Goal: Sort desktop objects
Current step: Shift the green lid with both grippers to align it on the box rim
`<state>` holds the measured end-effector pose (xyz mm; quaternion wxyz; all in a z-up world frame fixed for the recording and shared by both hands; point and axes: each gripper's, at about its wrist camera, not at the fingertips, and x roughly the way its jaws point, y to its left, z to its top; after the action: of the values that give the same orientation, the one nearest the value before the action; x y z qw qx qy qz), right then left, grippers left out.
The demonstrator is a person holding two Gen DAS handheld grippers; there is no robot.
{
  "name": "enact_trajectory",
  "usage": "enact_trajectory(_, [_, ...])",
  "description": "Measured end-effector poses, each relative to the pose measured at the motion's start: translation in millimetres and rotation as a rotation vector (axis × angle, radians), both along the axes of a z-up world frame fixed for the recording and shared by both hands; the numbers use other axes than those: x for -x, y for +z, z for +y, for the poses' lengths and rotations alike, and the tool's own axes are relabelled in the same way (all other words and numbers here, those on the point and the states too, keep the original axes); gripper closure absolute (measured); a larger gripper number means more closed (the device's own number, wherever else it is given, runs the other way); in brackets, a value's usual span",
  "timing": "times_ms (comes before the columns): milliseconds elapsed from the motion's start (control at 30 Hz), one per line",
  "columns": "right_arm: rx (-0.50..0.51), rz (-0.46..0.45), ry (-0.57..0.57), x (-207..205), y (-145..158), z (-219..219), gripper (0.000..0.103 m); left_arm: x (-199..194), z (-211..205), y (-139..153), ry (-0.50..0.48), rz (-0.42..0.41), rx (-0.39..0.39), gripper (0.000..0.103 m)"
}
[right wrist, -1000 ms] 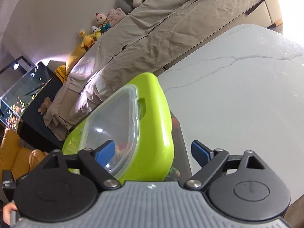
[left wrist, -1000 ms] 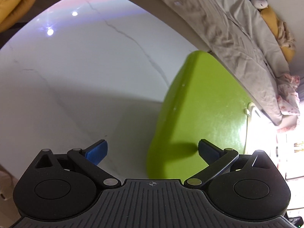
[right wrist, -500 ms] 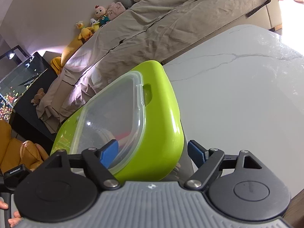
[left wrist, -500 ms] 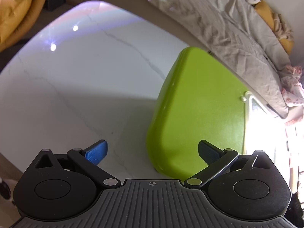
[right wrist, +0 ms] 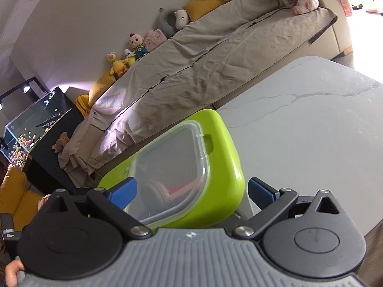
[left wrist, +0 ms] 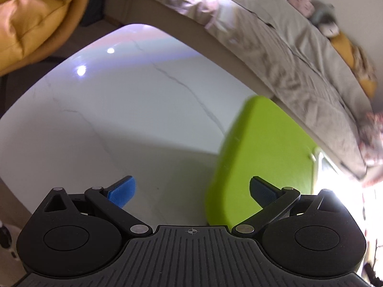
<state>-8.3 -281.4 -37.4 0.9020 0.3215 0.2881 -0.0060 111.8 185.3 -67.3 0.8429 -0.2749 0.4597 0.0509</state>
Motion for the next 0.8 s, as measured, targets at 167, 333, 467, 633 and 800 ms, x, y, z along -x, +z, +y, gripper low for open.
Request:
enact_trajectory(167, [0.058,0.062,-0.017,-20.3,-21.0,-3.6,0.018,-8.8,20.5,-27.0,0.1,0.063,0.084,0.0])
enact_trajectory(333, [0.058,0.1,0.0,-27.3,-34.4,1.1,0.018,-13.7,11.1,-21.3,0.053,0.036,0.06,0.0])
enact_trajectory(467, [0.036,0.109,0.0,-25.8,-41.0,-1.8,0.016,-16.6,5.6,-21.3,0.017,0.049,0.091,0.0])
enact_trajectory(633, [0.077,0.104,0.007,-28.7,-40.5,-2.1,0.014,-9.9,8.3,-17.7,0.027,0.042,0.096,0.0])
enact_trajectory(800, [-0.007,0.107,-0.006,-19.3,-32.6,-8.4,0.01,12.1,13.9,-3.8,0.002,0.024,0.093,0.0])
